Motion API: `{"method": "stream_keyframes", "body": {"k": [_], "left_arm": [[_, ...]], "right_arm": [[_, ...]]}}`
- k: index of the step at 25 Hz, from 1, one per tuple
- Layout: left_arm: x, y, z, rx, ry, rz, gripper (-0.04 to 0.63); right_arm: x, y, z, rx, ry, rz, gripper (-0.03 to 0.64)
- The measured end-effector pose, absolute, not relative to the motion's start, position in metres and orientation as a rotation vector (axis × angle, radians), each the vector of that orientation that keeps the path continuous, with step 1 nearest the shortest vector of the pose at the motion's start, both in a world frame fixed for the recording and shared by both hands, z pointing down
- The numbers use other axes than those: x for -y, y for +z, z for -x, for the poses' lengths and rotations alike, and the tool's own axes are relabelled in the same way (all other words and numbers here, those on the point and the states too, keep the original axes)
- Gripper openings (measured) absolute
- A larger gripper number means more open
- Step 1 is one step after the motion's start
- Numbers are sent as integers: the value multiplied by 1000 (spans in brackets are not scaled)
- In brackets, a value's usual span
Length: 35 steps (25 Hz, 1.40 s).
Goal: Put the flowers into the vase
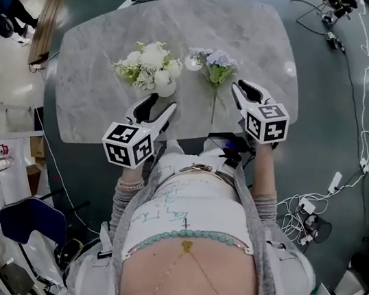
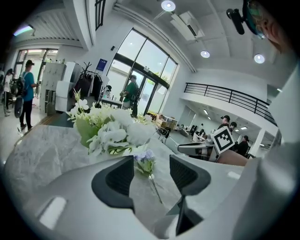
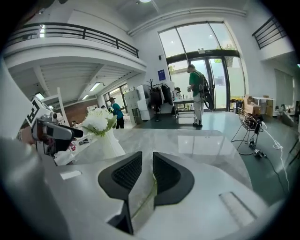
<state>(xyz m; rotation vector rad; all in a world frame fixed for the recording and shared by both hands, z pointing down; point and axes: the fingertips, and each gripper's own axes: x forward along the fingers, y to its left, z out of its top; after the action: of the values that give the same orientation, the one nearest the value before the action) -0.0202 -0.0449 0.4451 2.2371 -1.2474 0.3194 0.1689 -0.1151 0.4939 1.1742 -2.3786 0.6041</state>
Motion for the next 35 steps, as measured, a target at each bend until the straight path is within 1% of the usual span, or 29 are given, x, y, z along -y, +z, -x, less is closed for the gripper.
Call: {"method": "stream_keyframes", "body": {"k": [8,14,17,20,24,27,31,35], "left_arm": [[46,454,16,1316,344,-2137,245],[44,459,20,1379,346,-2060,245],[47,460,19,1394,351,-2040,245],[51,462,15,1392,363,-2037,245],[56,465,8,1384,379,-2035,245],[59,465,5,1378,377,-2029,245],[58,467,8,1388,382,-2016,245],[52,466,15,1417,376,-1987,245]], "right_arm": [[150,548,-159,2344,677,-993,106],[162,589,-152,2302,752,-892,130],[166,608,-149,2264,787,-868,154],[170,625,-148,2228,835,-876,187],[176,645,-149,2159,887,-911,257],[183,659,-148,2129,956,-951,288],[193,673,-145,2097,1031,-987,369],[202,683,-146,2052,1083,-1037,416]]}}
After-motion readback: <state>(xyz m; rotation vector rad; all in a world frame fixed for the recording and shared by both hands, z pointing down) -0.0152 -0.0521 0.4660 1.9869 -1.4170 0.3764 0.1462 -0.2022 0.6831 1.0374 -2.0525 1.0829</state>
